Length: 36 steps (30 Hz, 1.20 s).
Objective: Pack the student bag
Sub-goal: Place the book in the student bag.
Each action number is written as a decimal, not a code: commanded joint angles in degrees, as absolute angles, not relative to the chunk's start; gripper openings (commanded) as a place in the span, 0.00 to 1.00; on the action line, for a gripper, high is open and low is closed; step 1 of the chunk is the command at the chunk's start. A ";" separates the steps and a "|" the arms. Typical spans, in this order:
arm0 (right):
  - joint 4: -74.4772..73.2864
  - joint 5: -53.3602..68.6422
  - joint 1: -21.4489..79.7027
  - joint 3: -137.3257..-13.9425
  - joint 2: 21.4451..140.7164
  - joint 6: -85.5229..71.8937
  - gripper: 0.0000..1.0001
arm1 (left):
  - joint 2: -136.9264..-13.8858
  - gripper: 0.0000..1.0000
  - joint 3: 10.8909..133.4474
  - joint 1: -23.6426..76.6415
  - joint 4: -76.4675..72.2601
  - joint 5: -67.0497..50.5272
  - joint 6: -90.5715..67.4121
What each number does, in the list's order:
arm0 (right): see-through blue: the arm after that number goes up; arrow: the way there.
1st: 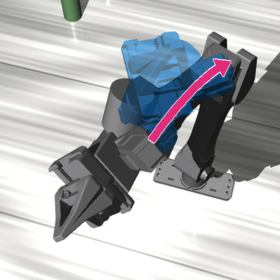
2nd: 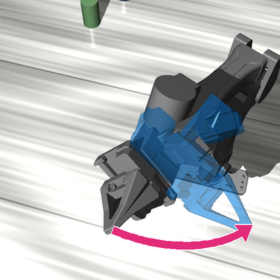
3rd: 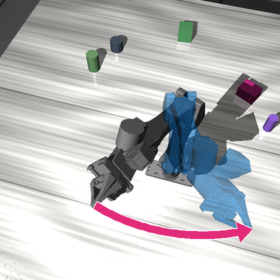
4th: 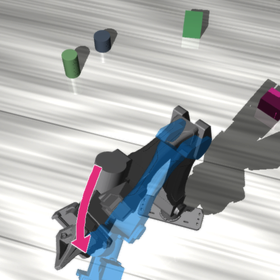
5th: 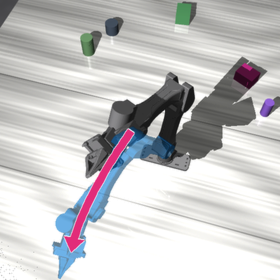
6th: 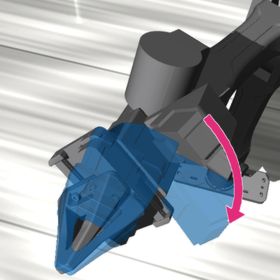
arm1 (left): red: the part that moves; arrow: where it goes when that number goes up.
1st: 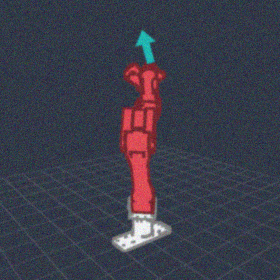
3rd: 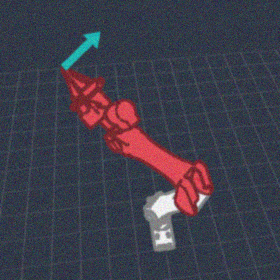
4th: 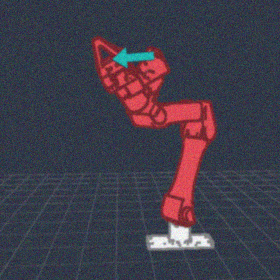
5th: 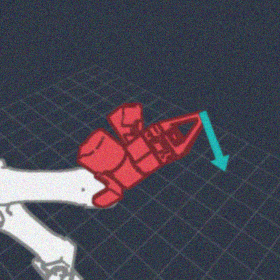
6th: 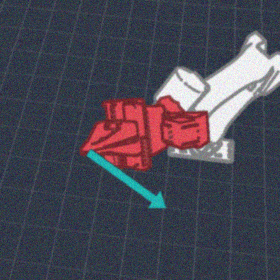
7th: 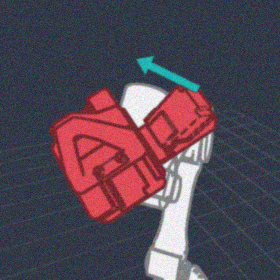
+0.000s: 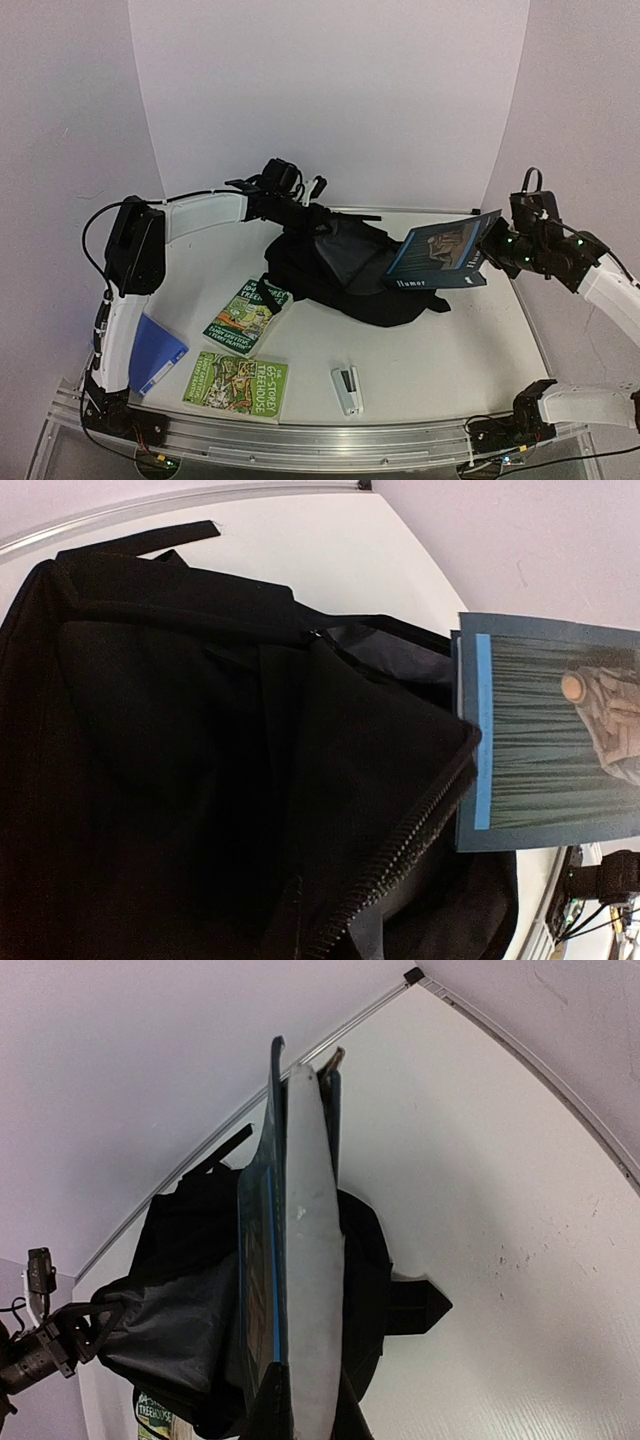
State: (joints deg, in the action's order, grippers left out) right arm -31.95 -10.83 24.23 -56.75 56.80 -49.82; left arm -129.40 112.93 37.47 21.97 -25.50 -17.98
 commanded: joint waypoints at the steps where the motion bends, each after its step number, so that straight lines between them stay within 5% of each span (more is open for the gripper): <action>1: -27.82 -9.11 24.15 -55.76 57.81 -54.84 0.00 | -126.48 0.00 115.33 37.58 18.32 -28.33 -18.82; 18: -24.13 -2.13 24.17 -50.60 59.24 -66.66 0.00 | -118.28 0.00 111.33 40.06 0.28 -38.63 -25.31; 36: 0.82 -0.50 24.16 -45.47 68.48 -73.90 0.00 | -117.37 0.00 111.33 40.64 0.74 -40.98 -26.89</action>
State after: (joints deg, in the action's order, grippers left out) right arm -12.30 -0.54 24.14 -46.37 67.00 -70.63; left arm -122.52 110.48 40.56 5.93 -38.99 -25.68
